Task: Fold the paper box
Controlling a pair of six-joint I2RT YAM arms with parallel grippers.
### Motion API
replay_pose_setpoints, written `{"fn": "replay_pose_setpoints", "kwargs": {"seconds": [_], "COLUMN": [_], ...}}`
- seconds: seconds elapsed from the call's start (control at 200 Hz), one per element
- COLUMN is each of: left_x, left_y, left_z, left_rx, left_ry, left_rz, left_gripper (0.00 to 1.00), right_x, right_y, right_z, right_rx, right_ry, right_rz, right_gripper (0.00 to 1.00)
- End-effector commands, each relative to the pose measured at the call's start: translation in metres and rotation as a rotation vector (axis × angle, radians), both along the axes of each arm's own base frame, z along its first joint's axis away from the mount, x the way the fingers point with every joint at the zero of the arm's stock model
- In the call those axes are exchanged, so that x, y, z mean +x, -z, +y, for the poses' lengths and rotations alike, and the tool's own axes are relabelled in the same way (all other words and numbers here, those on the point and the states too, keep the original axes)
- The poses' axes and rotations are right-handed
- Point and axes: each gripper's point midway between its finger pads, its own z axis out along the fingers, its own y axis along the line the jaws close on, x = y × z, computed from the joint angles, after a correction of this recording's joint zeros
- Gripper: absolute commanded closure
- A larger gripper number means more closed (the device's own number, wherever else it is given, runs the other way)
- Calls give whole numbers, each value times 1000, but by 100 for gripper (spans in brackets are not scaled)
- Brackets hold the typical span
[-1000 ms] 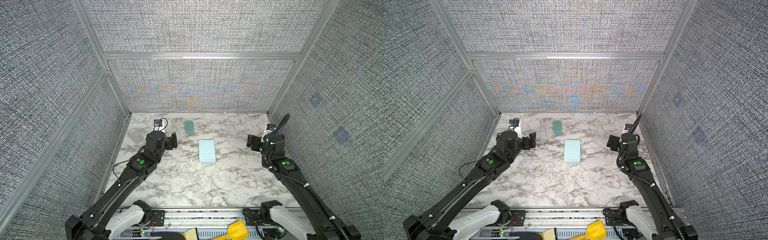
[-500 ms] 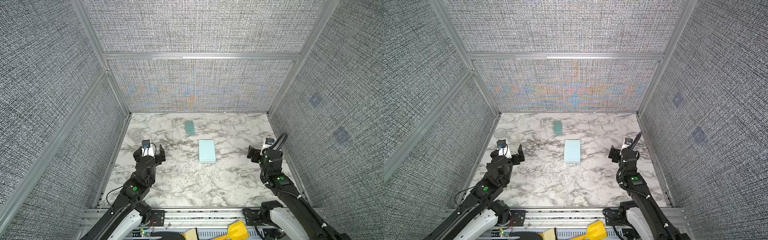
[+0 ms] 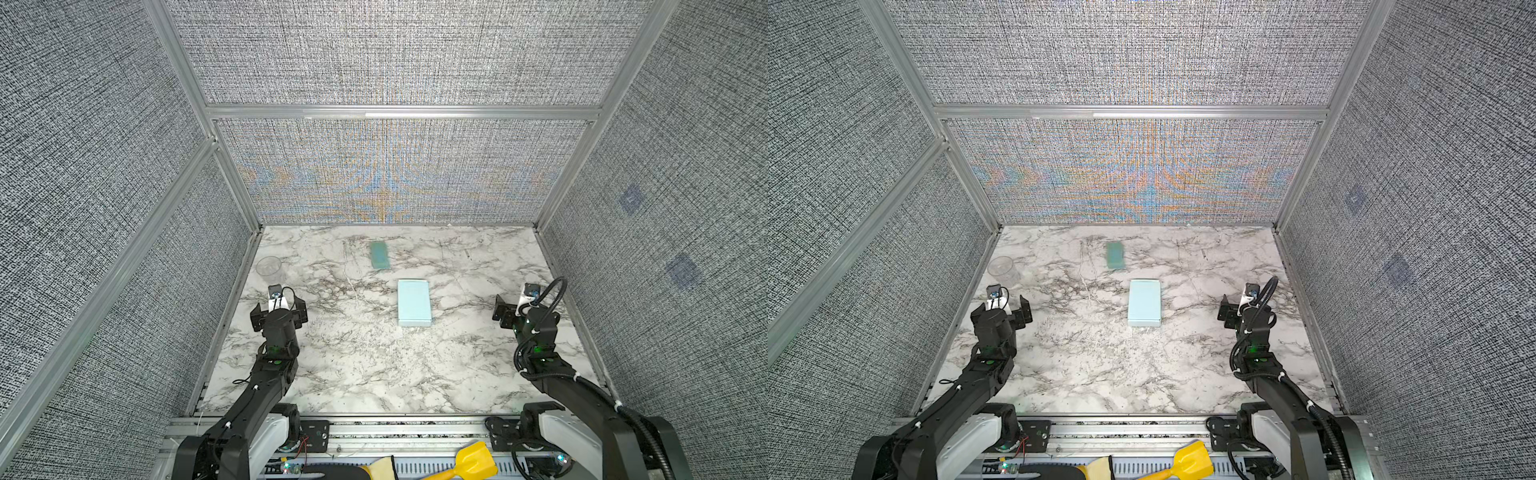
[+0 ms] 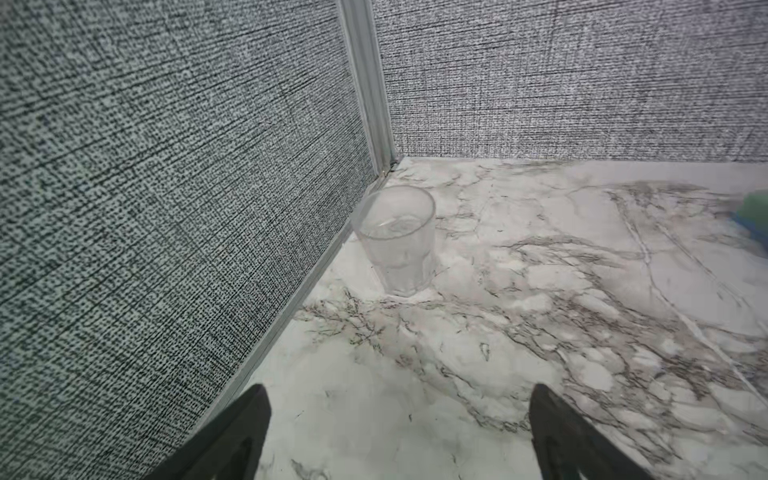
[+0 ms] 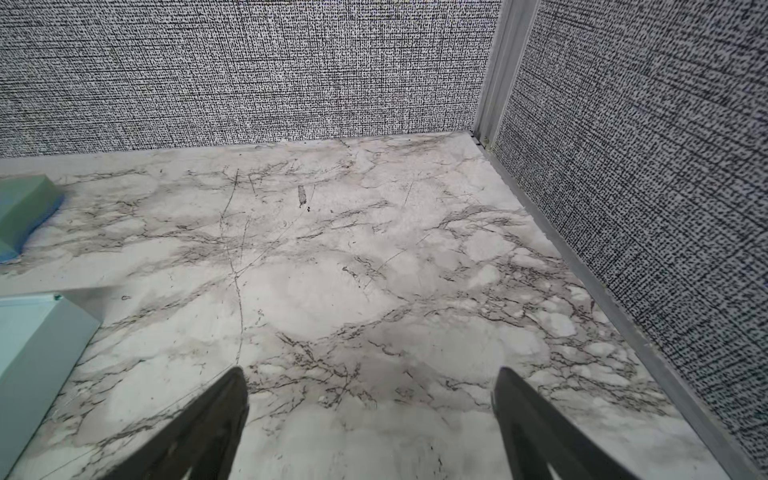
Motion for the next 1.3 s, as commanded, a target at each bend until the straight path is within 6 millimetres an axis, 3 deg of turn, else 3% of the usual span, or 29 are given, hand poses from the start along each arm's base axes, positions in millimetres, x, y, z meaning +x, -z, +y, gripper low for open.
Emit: {"fn": "replay_pose_setpoints", "kwargs": {"seconds": [0.0,0.255,0.435,0.73,0.905,0.97,1.296], "left_x": [11,33,44,44,45,44,44], "left_y": [-16,6,-2,14,13,12,12], "left_z": [0,-26,-26,-30,-31,-31,-35], "left_rx": [-93,-115,-84,-45,-42,-39,-37], "left_ry": [41,257,268,273,275,275,297], "left_rz": [-131,-88,-155,-190,-194,-201,-201], "left_gripper": [2,3,4,2,1,1,1], "right_x": [6,16,20,31,49,58,58], "right_y": [-14,4,2,21,32,39,36], "right_z": [-8,-16,-22,-27,-20,-19,-17], "right_rx": [-8,14,0,35,43,43,24], "right_ry": [34,37,56,31,-20,-32,-32], "right_rz": [-81,-72,-104,-155,-44,25,4], "right_gripper": [7,7,6,6,6,1,1]}}
